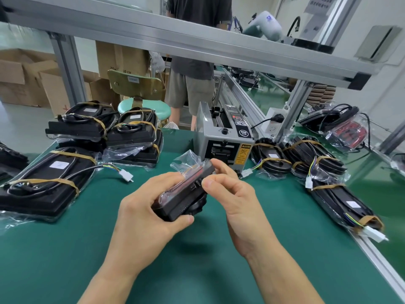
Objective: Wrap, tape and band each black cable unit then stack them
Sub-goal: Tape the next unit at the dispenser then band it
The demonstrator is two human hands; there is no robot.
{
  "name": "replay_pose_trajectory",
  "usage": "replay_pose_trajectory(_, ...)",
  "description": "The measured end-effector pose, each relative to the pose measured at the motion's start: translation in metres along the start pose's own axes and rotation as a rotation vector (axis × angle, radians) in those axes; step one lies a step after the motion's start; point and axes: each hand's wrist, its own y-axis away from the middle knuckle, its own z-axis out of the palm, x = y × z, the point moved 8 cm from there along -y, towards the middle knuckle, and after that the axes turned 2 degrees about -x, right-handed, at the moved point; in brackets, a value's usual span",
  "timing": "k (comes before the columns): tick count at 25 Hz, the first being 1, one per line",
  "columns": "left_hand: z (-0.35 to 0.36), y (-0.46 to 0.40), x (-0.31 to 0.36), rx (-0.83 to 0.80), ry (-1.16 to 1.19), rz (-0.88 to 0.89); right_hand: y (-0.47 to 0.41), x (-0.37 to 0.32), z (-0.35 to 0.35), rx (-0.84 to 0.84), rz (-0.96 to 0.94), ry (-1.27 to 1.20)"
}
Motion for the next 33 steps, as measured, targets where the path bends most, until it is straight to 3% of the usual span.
replay_pose_trajectory(13, 0.0, -0.001, -0.005, 0.008, 0.027, -0.017, -0.008, 0.005, 0.001, 0.038, -0.019, 0.049)
replay_pose_trajectory(27, -0.003, -0.001, -0.004, 0.024, 0.005, -0.017, -0.002, 0.0, 0.004, 0.245, -0.137, 0.211)
replay_pose_trajectory(33, -0.004, -0.001, -0.008, 0.028, -0.021, -0.015, 0.0, 0.008, 0.008, 0.308, -0.156, 0.124)
